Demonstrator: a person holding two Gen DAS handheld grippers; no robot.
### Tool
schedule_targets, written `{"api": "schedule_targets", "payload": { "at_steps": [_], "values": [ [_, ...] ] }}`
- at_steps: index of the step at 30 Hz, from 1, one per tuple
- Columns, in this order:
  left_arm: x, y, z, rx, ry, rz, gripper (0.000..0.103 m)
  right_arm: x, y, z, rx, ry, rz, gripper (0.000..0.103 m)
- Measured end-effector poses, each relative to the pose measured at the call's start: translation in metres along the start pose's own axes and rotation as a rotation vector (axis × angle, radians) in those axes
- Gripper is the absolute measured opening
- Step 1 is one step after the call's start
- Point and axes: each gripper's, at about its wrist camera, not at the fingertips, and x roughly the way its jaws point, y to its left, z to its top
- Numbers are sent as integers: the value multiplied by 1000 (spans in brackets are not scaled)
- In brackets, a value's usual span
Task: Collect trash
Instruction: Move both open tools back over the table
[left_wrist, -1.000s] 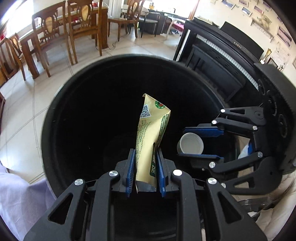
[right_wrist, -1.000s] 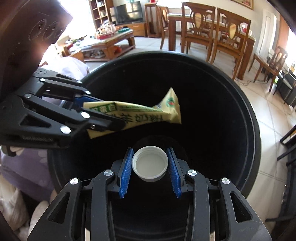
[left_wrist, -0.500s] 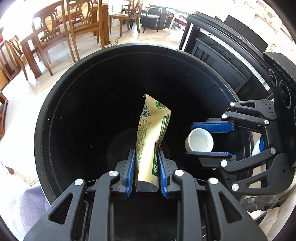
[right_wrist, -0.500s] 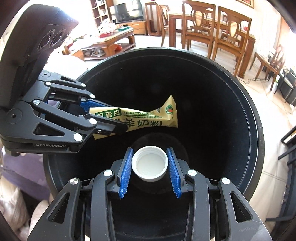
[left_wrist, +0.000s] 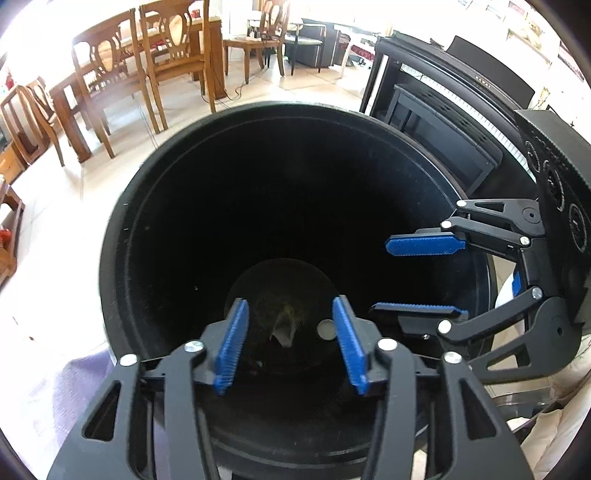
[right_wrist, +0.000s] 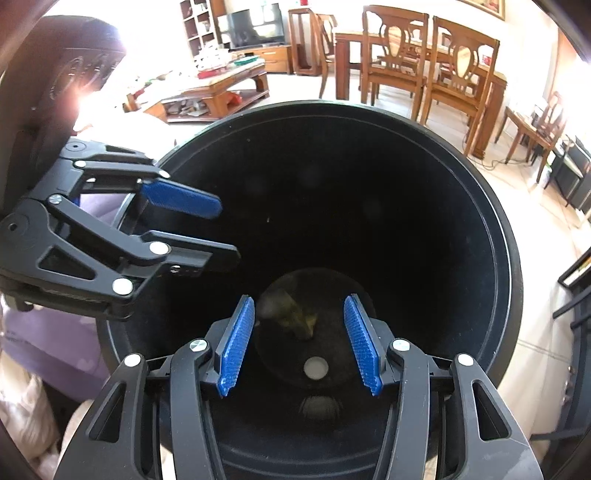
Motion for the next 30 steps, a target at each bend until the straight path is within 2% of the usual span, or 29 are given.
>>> {"api": "schedule_targets", "payload": {
  "at_steps": [5,7,10,11,13,16,22,28,30],
  "values": [
    [-21,4,-12,-27,-56,-19,52,-9,6,4,2,-20,-1,52],
    [-34,7,-20,-41,-90,-22,52,-16,14,7,-3,-51,5,56],
    [-60,14,-37,-77,-150,-21,52,-26,29,13,-17,-107,23,58],
    [-68,17,-42,-91,-167,-19,53,-28,34,15,-25,-123,30,58],
    [-85,24,-55,-123,-204,-3,61,-34,50,24,-44,-159,45,59],
    [-114,38,-79,-176,-263,25,62,-39,74,38,-71,-193,80,66],
    [-170,76,-138,-308,-360,150,66,-35,140,71,-174,-216,155,67],
    [-215,118,-202,-444,-391,319,66,-19,214,103,-273,-207,239,72],
    [-227,130,-225,-482,-387,371,66,-18,245,94,-304,-201,267,72]
  ]
}}
